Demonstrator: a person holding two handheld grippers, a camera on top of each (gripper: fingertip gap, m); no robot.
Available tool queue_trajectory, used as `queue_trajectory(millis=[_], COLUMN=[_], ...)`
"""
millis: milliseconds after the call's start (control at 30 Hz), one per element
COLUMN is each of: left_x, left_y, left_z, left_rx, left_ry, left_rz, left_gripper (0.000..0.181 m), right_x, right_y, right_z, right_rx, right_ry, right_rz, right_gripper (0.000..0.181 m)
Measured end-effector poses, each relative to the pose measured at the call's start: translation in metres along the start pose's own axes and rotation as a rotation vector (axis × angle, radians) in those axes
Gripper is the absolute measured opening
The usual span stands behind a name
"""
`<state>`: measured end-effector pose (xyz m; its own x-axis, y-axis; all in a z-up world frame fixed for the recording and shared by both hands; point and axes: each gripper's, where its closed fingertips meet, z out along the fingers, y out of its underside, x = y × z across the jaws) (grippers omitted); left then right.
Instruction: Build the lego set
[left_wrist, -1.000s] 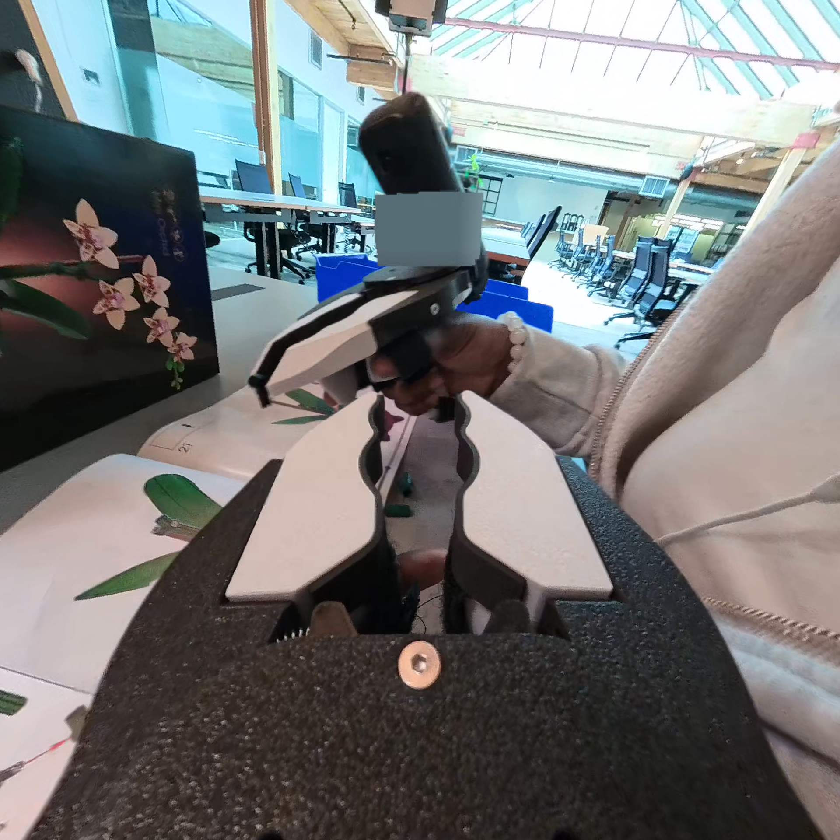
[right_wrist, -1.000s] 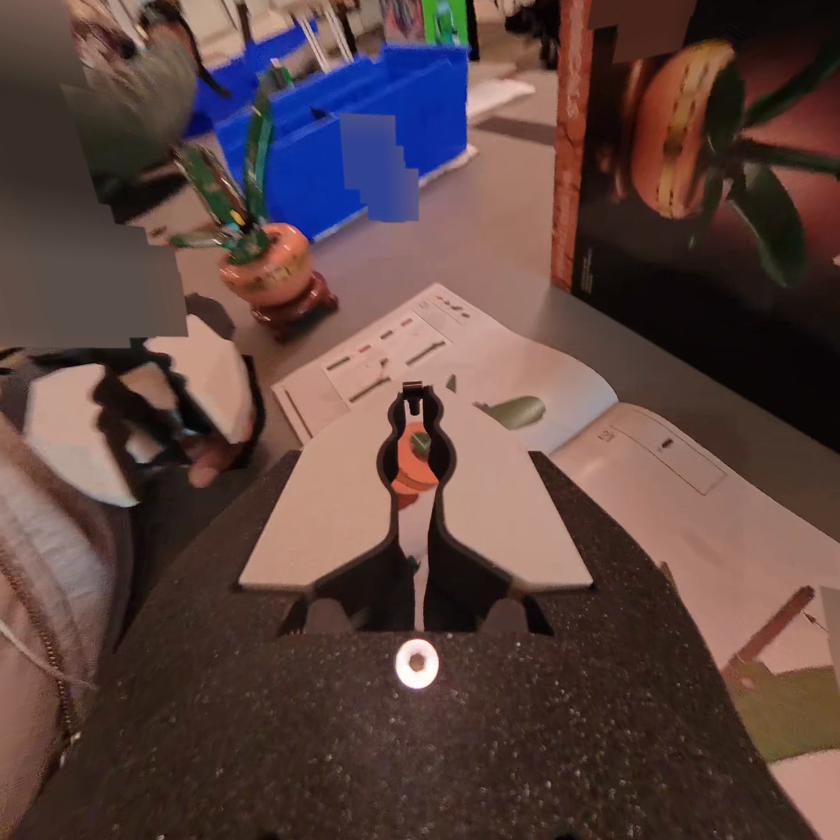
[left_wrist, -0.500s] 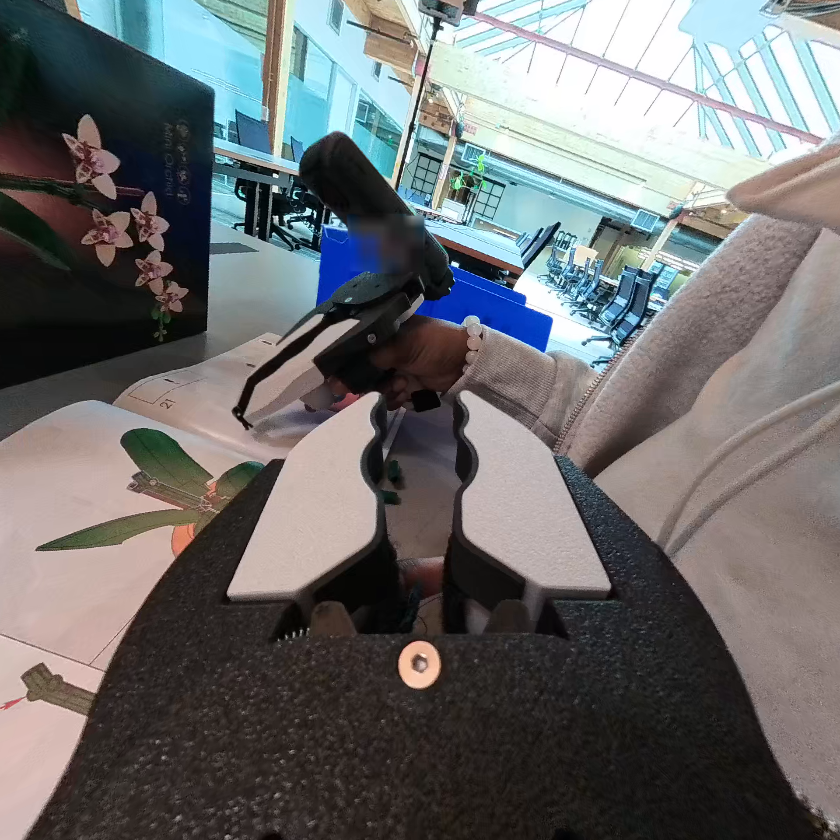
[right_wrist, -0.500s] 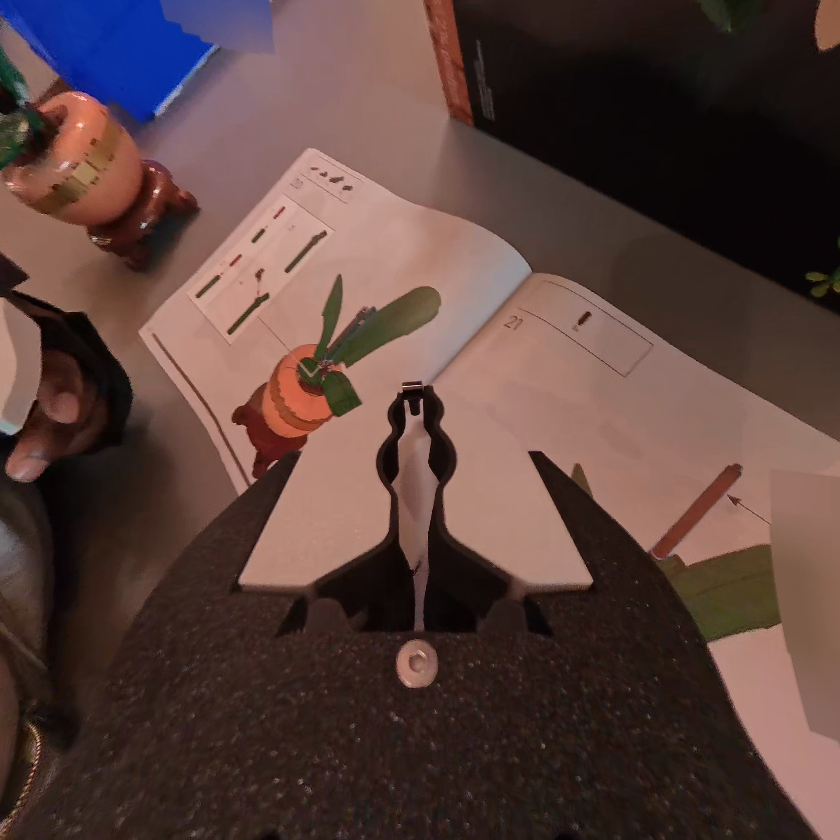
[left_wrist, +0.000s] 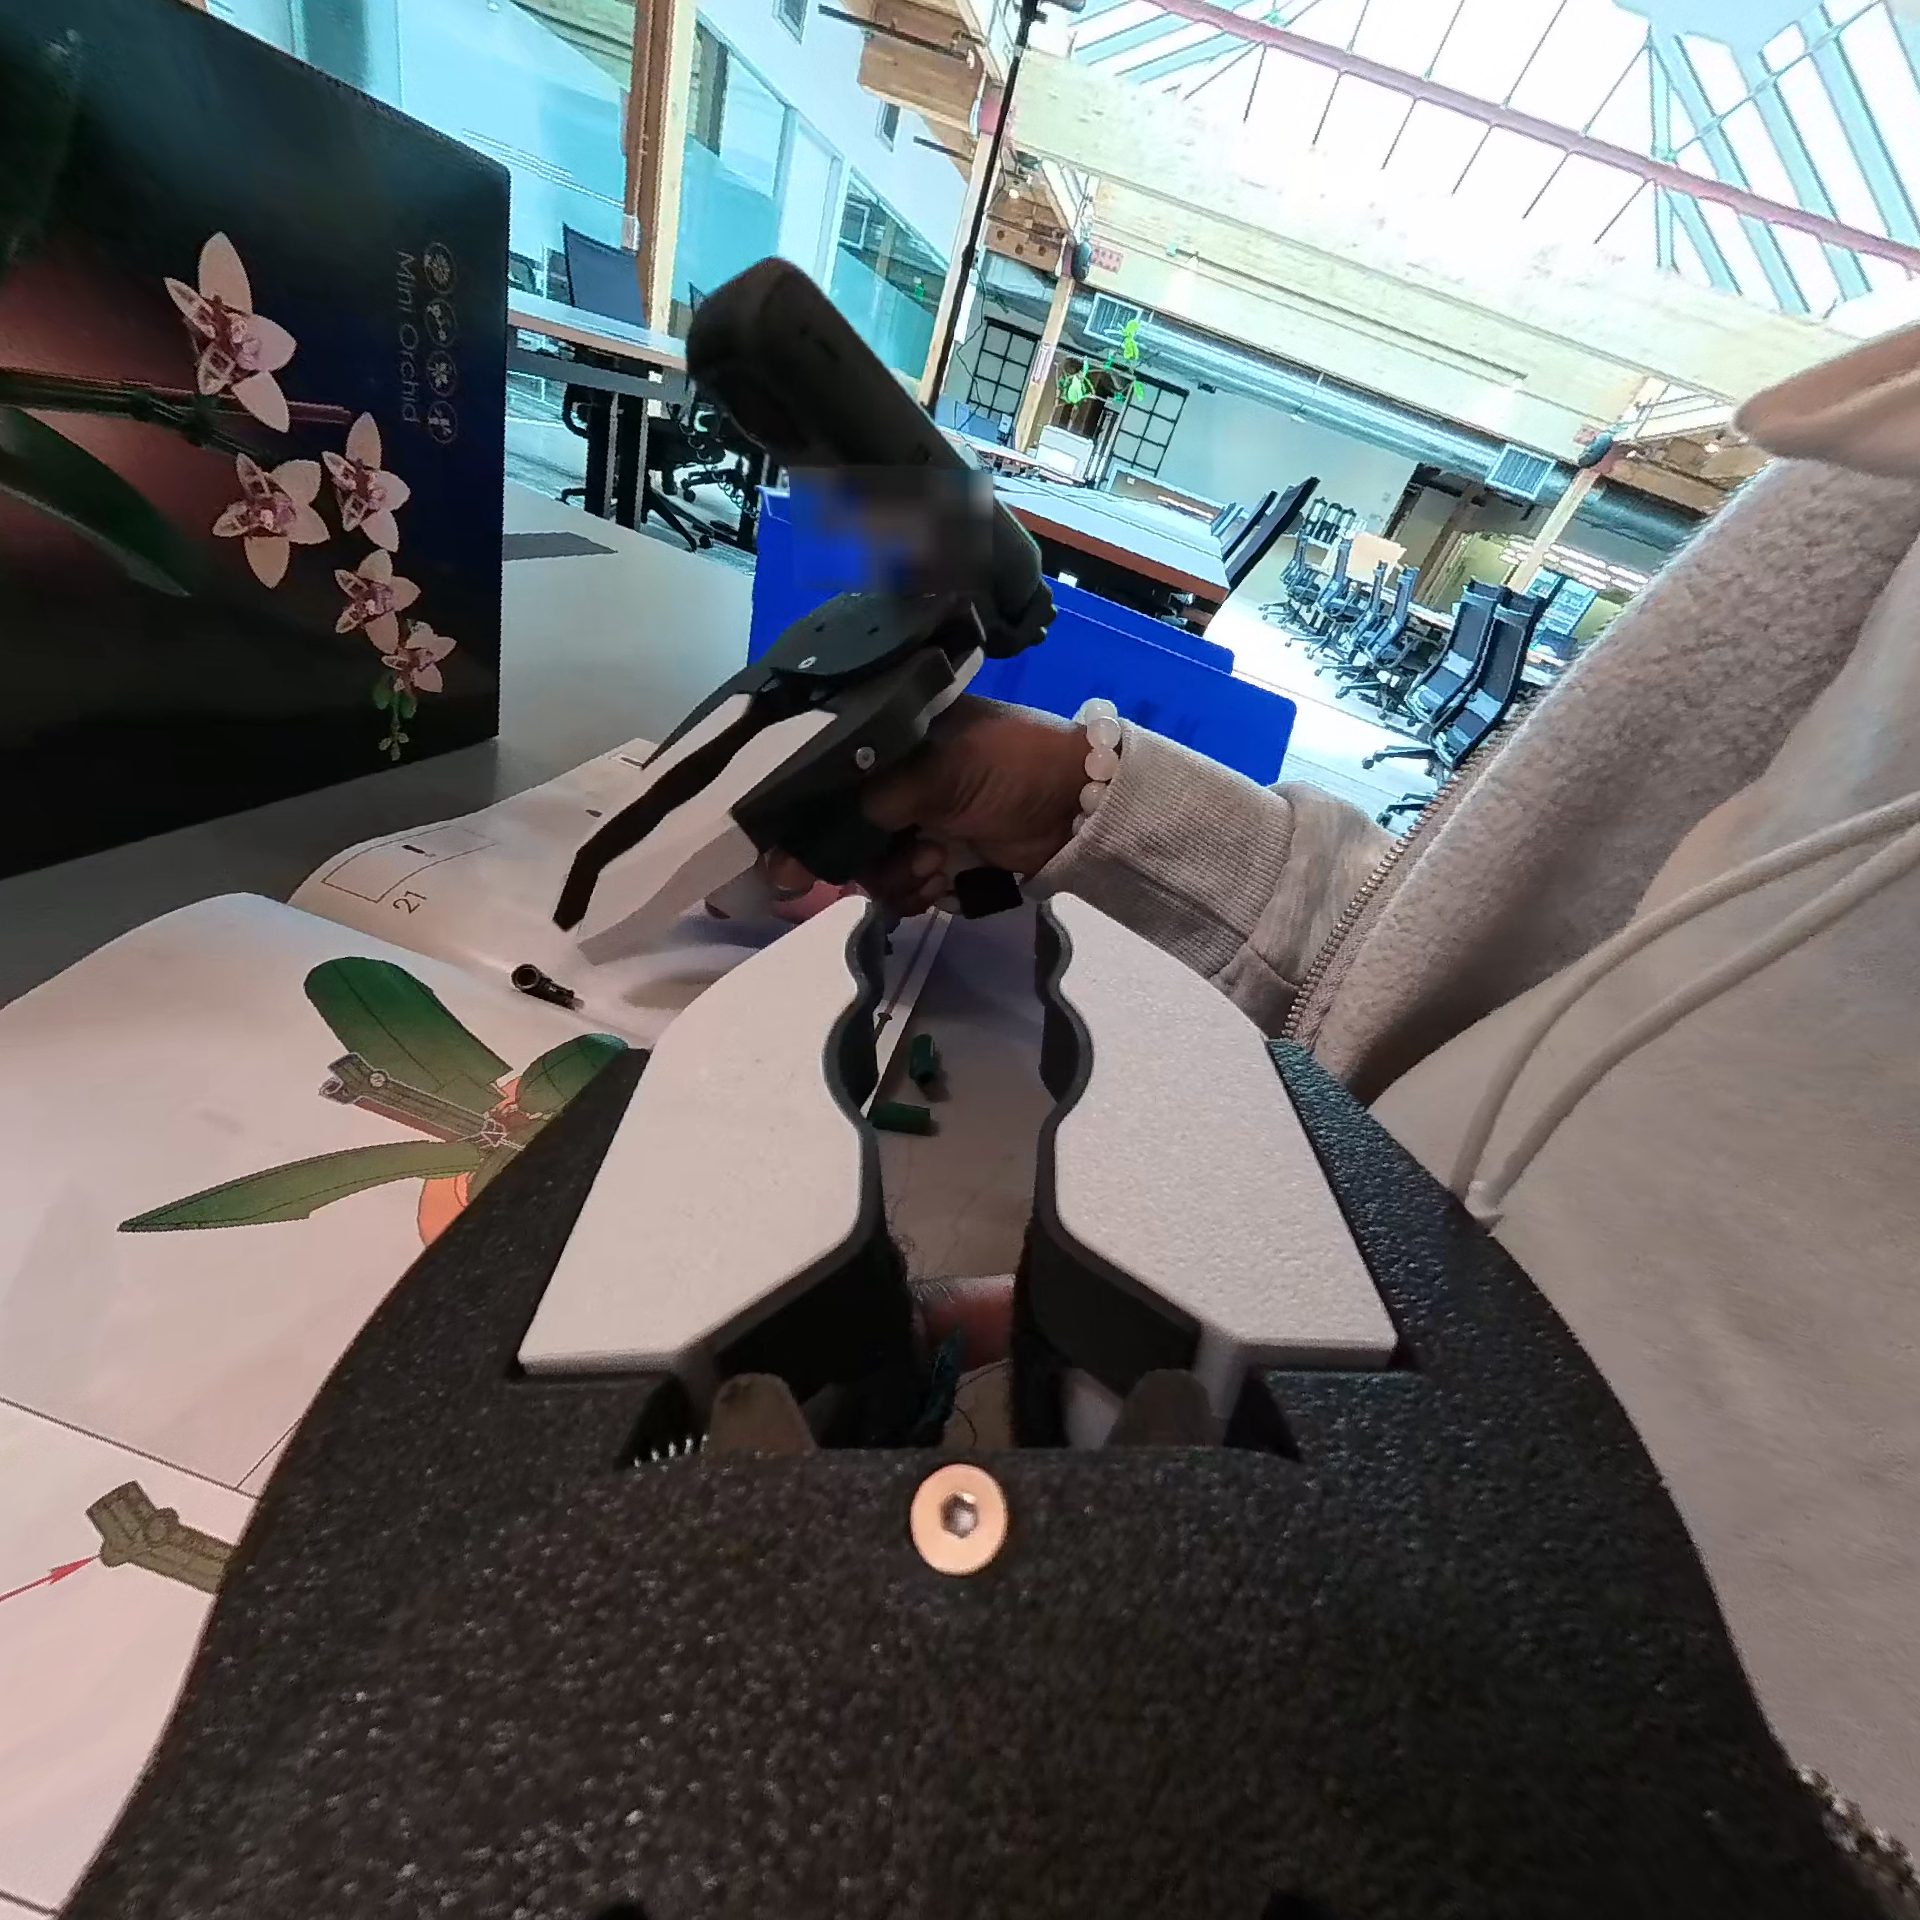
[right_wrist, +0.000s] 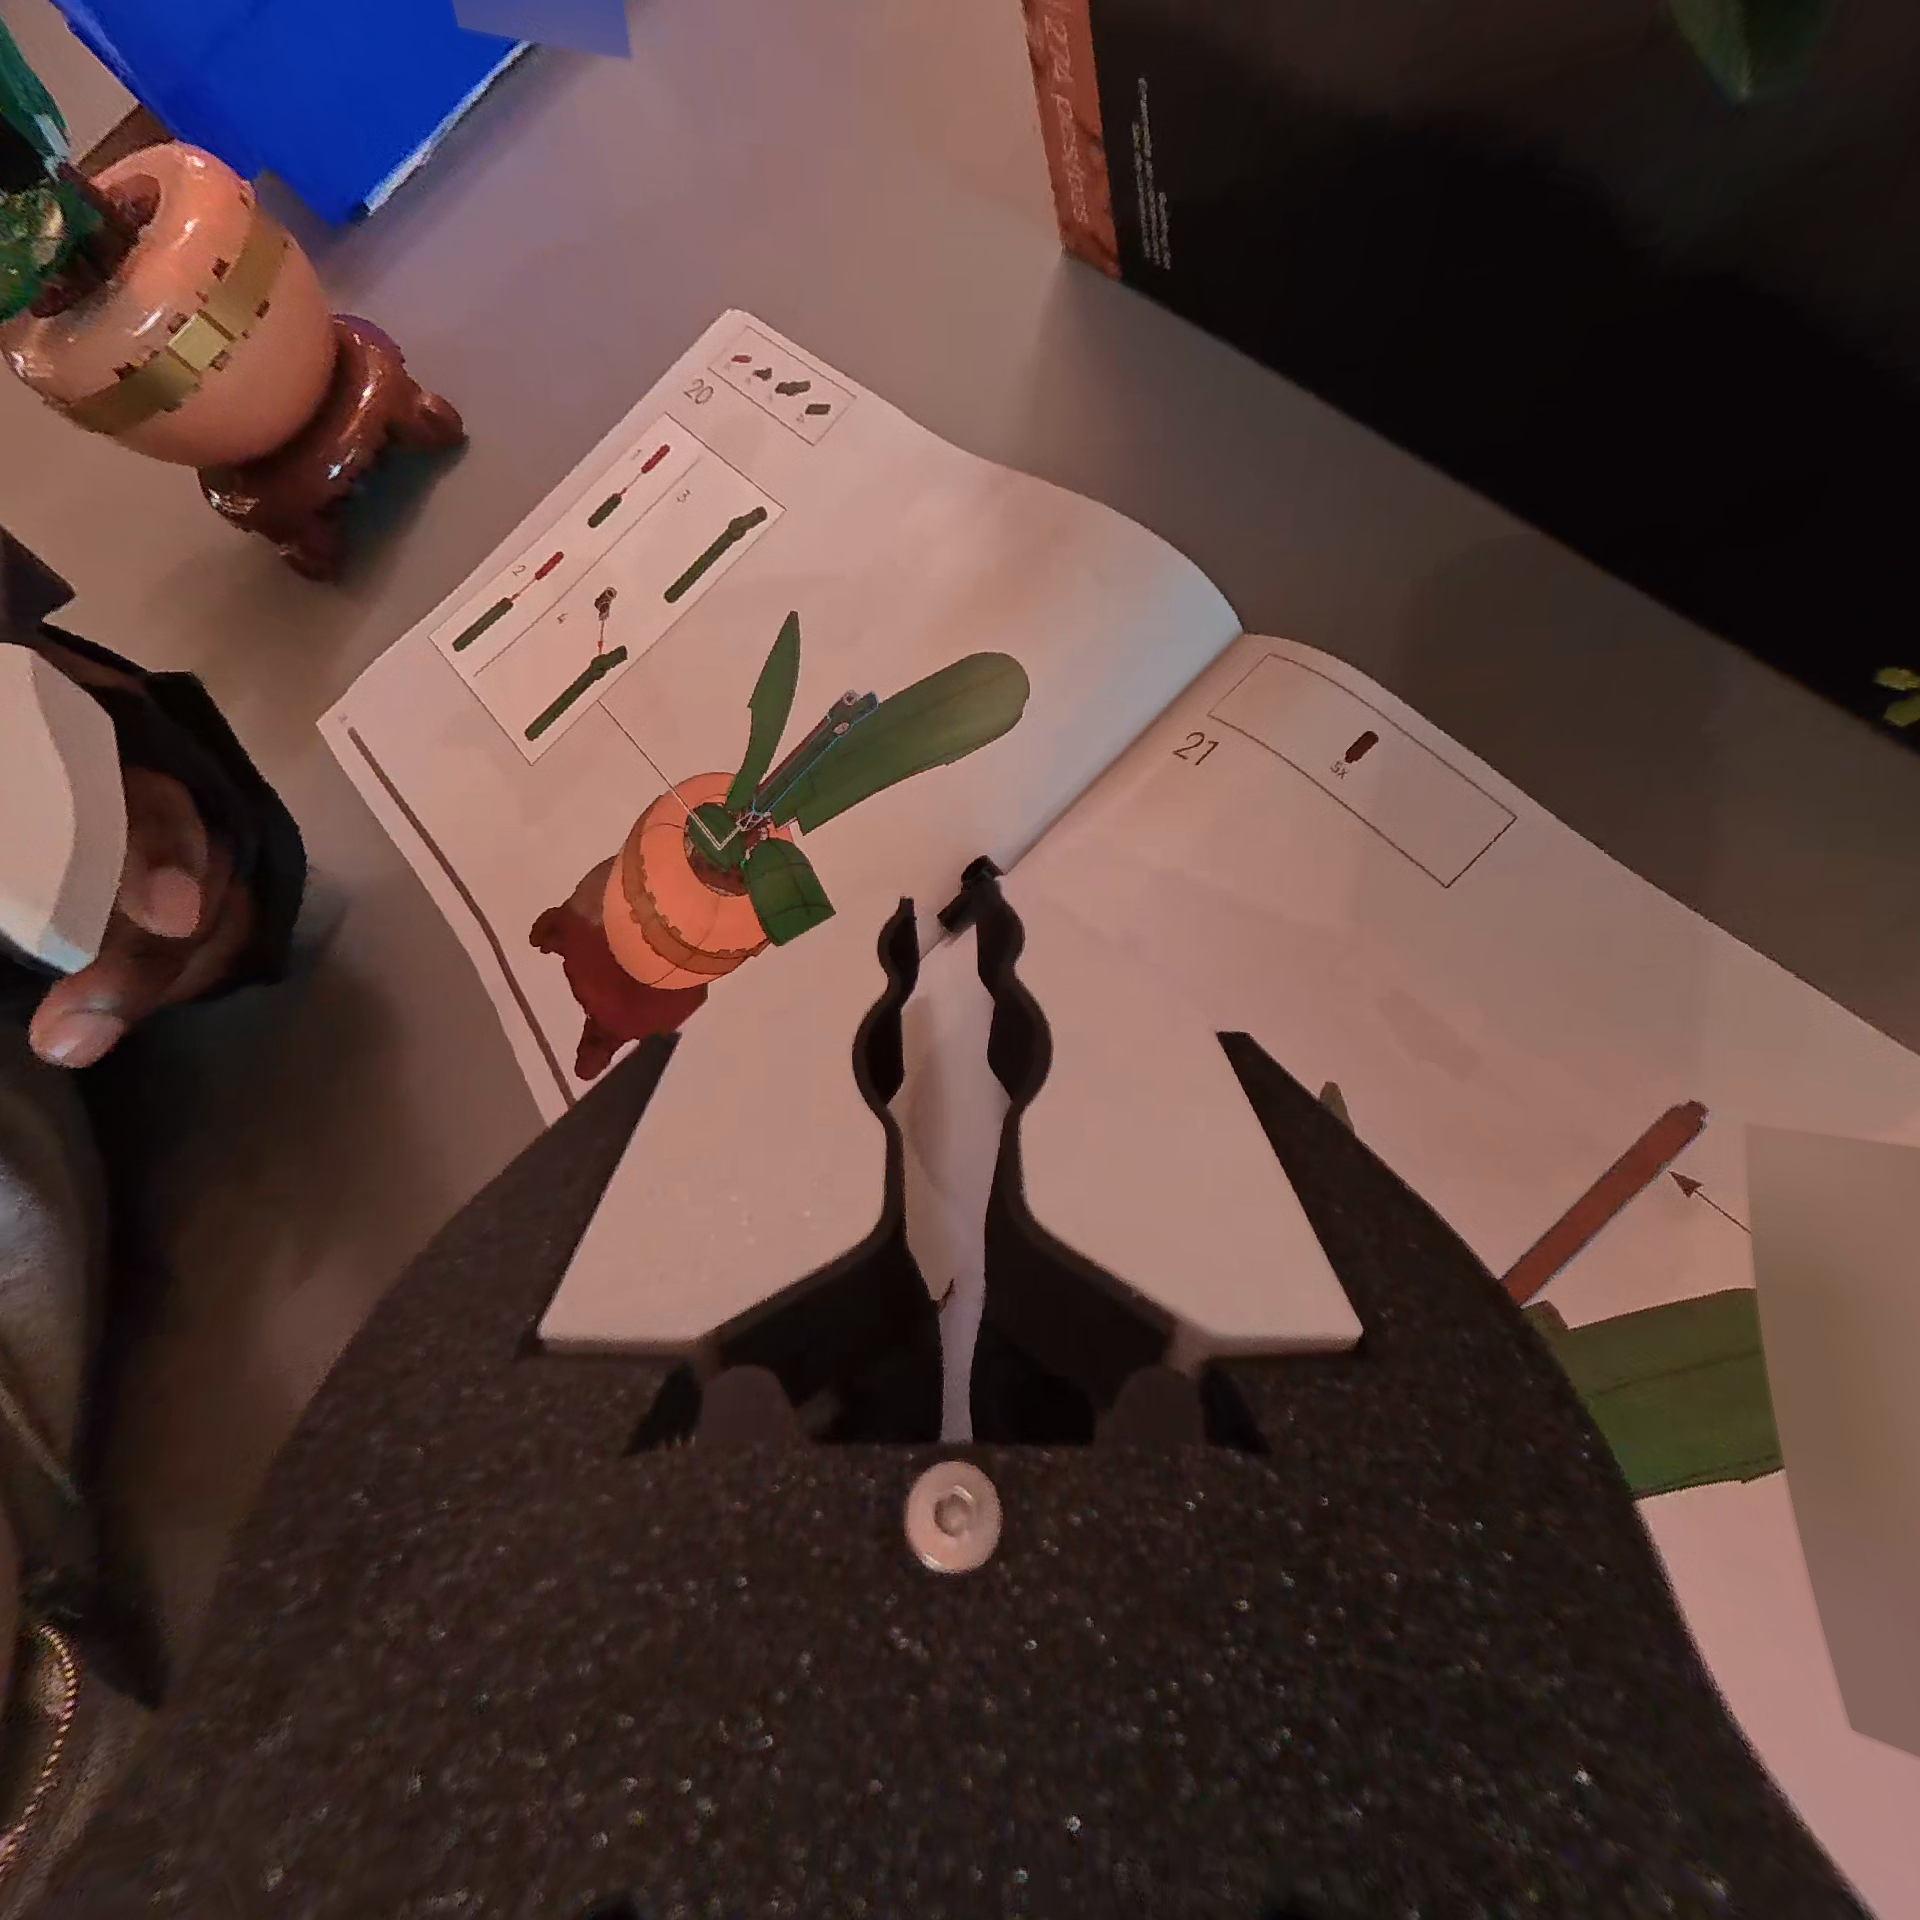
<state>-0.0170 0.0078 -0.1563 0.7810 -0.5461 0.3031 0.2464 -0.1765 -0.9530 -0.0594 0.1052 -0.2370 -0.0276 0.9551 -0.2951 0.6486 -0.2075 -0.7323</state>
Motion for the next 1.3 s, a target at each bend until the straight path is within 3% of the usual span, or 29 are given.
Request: queue_trajectory(millis=[300, 567, 867, 1000, 1133, 1300], left_x=[0.003, 0.005, 0.006, 0.008, 0.008, 0.008], left_y=[0.001, 0.004, 0.007, 0.006, 0.006, 0.007], left_z=[0.001, 0.003, 0.004, 0.004, 0.004, 0.004], left_rx=[-0.008, -0.025, -0.044, -0.041, -0.04, -0.042], left_ry=[0.011, 0.02, 0.015, 0.023, 0.026, 0.021], left_rz=[0.008, 0.009, 0.042, 0.043, 0.041, 0.044], left_gripper=[0.026, 0.027, 0.027, 0.027, 0.027, 0.027], right_x=[-0.008, -0.033, -0.028, -0.023, -0.001, 0.007], right_y=[0.003, 0.025, 0.031, 0.014, 0.003, 0.005], right_z=[-0.007, -0.009, 0.002, -0.004, 0.0, 0.016], right_rx=[-0.026, -0.139, -0.206, -0.147, -0.177, -0.277], right_ry=[-0.005, -0.021, -0.009, -0.016, 0.04, -0.028], right_rz=[-0.114, -0.303, -0.297, -0.272, -0.404, -0.518], right_gripper=[0.011, 0.011, 0.01, 0.013, 0.024, 0.025])
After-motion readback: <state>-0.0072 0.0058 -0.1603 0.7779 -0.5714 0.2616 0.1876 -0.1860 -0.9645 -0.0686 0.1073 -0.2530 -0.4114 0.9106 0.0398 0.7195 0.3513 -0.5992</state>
